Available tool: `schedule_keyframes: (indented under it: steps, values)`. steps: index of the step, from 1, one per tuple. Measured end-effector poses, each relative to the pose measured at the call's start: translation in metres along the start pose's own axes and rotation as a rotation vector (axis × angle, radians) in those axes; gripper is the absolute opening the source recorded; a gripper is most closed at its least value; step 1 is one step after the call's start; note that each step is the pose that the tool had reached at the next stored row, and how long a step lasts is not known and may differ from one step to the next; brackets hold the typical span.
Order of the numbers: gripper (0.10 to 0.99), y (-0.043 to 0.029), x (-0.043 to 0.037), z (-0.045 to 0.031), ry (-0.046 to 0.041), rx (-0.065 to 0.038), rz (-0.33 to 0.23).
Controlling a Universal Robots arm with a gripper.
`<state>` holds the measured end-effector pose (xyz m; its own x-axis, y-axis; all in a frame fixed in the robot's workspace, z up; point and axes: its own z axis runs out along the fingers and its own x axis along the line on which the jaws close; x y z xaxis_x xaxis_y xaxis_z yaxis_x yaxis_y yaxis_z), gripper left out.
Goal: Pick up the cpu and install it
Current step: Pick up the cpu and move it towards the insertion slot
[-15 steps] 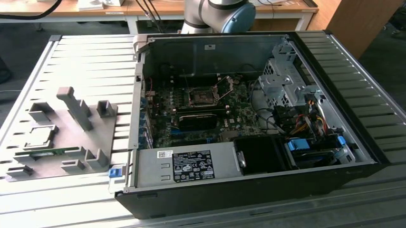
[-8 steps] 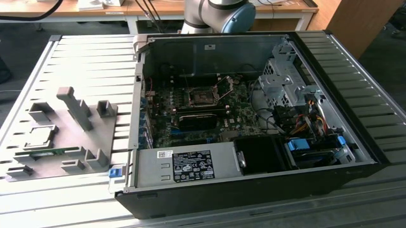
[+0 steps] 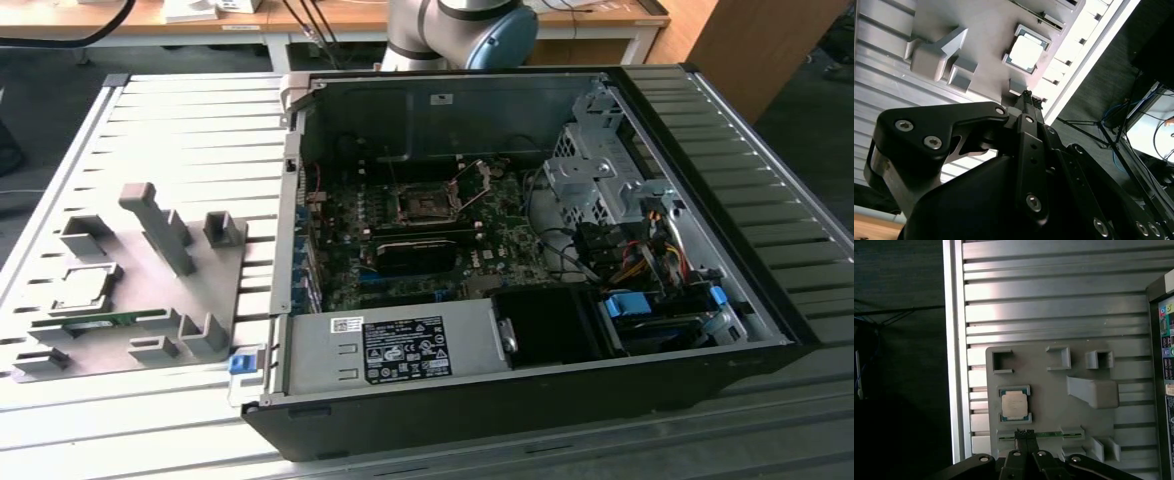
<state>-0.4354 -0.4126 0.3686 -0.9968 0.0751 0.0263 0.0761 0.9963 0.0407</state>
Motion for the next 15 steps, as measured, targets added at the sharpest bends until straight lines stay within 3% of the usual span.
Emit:
schedule_keyframes:
  steps: [7, 10, 11, 13, 15]
  values:
    - [0.114, -0.0001, -0.0001, 0.003, 0.0, 0.0, 0.0]
    - [0.29, -0.0002, -0.0001, 0.0043, 0.0, 0.0, 0.0]
    - [0.29, -0.0002, -0.0001, 0.0049, 0.0, 0.0, 0.0]
    - [0.408, -0.0003, -0.0002, 0.0062, -0.0001, 0.0, 0.0]
    - [0.408, -0.0004, -0.0001, 0.0078, -0.0001, 0.0, 0.0]
